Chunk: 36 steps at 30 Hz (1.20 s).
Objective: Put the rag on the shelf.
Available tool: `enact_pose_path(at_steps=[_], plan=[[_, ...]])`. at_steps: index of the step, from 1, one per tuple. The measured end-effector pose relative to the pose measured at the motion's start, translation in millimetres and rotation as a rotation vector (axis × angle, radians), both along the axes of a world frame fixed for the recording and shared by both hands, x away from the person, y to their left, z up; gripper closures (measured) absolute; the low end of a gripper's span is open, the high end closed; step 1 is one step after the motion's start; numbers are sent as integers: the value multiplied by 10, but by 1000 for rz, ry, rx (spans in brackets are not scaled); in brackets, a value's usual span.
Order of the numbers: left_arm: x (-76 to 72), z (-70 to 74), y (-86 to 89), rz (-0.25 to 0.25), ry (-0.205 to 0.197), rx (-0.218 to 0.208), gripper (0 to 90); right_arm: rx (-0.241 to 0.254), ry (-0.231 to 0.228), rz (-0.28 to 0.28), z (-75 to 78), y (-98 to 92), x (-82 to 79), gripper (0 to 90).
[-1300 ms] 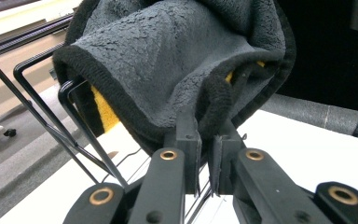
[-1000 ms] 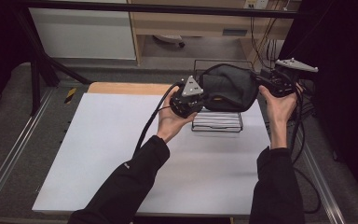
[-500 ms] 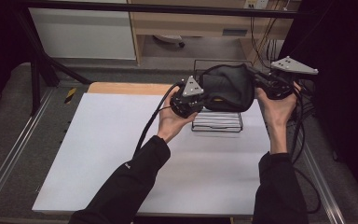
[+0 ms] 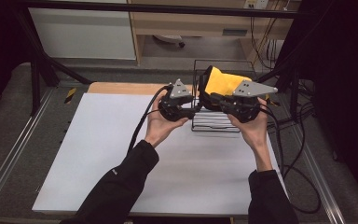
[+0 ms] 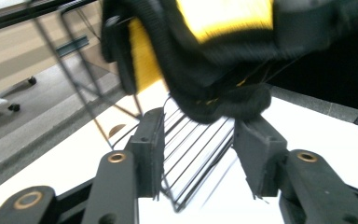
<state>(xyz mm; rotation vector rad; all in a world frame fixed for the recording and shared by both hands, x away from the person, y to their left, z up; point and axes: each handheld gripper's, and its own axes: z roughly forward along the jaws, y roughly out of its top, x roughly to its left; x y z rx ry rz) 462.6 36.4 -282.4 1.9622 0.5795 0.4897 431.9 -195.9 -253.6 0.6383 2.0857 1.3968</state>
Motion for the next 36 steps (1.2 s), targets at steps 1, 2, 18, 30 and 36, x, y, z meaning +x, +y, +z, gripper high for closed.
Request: enact_pose_path(at_steps=[1,2,18,30,36], plan=[[4,7,38,9,6,-4,522,-13,16,3,-40,4,-5,868],[9,19,74,19,8,-11,512,-26,29,-2,-80,4,-7,860],[35,196,-224,9,-32,-20,636,96,14,-419,-374,-624,37,453],[164,39,-368,53,-30,39,899,158,74,-369,-508,-746,231,818],[154,40,-332,40,-20,4,900,133,79,-401,-442,-777,165,854]])
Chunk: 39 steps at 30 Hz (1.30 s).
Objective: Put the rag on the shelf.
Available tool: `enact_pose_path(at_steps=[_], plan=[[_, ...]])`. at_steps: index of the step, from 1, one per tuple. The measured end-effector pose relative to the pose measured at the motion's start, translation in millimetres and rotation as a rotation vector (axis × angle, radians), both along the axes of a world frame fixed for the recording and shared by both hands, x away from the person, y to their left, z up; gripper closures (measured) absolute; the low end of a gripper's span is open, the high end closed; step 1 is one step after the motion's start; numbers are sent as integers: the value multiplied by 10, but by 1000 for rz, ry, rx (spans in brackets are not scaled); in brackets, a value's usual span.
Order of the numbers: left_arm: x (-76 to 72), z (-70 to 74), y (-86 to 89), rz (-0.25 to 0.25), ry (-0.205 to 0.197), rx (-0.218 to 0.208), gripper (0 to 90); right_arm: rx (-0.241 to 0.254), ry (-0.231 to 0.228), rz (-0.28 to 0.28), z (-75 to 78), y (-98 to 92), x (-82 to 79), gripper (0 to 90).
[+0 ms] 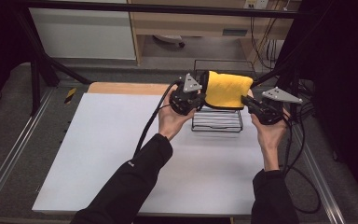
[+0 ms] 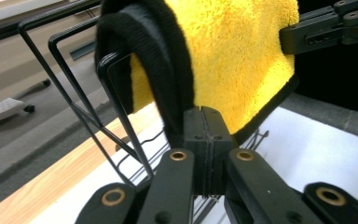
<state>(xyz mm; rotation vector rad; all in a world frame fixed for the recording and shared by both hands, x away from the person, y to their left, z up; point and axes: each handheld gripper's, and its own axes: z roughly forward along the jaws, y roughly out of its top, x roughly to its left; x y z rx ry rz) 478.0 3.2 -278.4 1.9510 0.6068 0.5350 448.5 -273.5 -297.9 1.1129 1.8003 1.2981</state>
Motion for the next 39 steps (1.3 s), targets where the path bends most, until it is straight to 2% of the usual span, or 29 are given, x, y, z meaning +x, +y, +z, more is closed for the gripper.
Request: enact_pose_path(at_steps=[3,7,9,12,15,17,22,26,31,33,39], plan=[[-4,-13,-10,-4,-2,-1,900,-24,1,-29,29,-32,-12,851],[-3,-54,-7,-12,18,-8,898,-15,8,-9,22,-80,-18,819],[-26,-78,22,-18,23,-12,881,-16,-5,-7,19,-86,-43,779],[-75,-122,98,-19,30,-9,810,-10,-25,3,21,-96,-108,709],[-122,-176,222,-22,64,-24,697,-17,-33,17,8,-76,-180,612],[-162,-217,309,-19,69,-13,640,-20,-34,29,-12,-46,-239,553],[-278,-346,576,-22,88,2,502,-2,-3,84,-94,61,-374,406],[-381,-494,824,-23,120,15,397,10,36,116,-194,165,-437,308],[-520,-733,1218,13,146,9,268,27,88,155,-355,283,-475,199],[-581,-839,1393,36,149,-2,247,33,107,173,-419,323,-493,158],[-742,-1110,1866,88,203,0,140,49,168,214,-617,416,-541,67]])
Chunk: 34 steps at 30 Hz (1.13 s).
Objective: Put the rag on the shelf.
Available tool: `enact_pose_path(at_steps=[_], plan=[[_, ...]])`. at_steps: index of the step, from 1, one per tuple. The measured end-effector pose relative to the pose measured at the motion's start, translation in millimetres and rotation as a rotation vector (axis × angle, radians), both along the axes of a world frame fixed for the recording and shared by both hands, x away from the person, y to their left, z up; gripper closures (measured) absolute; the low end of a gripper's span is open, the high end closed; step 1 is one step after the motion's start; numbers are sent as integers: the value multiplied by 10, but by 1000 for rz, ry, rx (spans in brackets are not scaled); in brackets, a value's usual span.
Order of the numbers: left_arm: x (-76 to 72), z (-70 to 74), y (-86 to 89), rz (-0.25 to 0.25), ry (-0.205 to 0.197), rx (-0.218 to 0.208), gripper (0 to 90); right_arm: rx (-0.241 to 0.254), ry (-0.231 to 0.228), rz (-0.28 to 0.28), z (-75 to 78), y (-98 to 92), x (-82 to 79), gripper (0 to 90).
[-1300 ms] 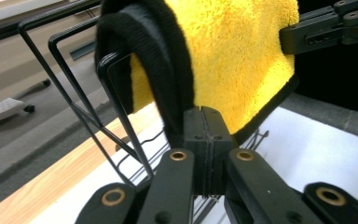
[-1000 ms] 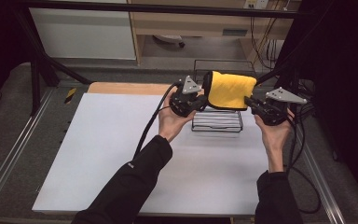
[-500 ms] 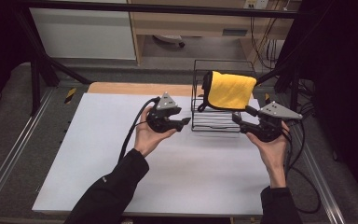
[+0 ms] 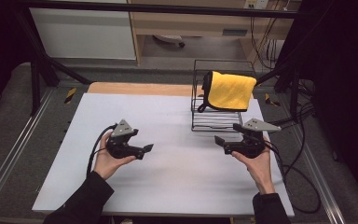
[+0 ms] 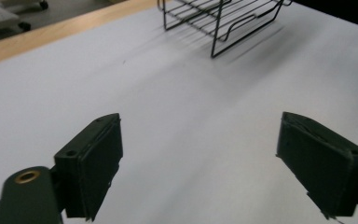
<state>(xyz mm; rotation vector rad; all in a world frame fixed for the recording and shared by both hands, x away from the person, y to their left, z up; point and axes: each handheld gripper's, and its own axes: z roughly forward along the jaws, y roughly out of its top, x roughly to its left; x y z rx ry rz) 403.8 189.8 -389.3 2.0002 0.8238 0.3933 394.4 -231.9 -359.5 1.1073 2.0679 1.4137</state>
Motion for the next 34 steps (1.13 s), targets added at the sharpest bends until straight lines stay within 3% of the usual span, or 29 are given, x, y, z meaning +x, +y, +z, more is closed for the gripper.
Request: enact_pose_path(at_steps=[2,7,16,19,25,34], plan=[[-61,-64,141,13,9,3,112,8,12,13,-82,22,-24,55],[-220,-201,435,47,23,-3,88,-35,49,20,-302,35,-103,34],[-359,-384,759,87,33,30,78,-51,135,36,-708,-76,-242,6],[-400,-425,830,92,37,38,75,-71,142,29,-775,-146,-286,5],[-460,-527,954,104,62,35,61,-53,150,32,-866,-272,-359,4],[-468,-582,1052,117,69,27,63,-61,153,43,-902,-298,-374,5]])
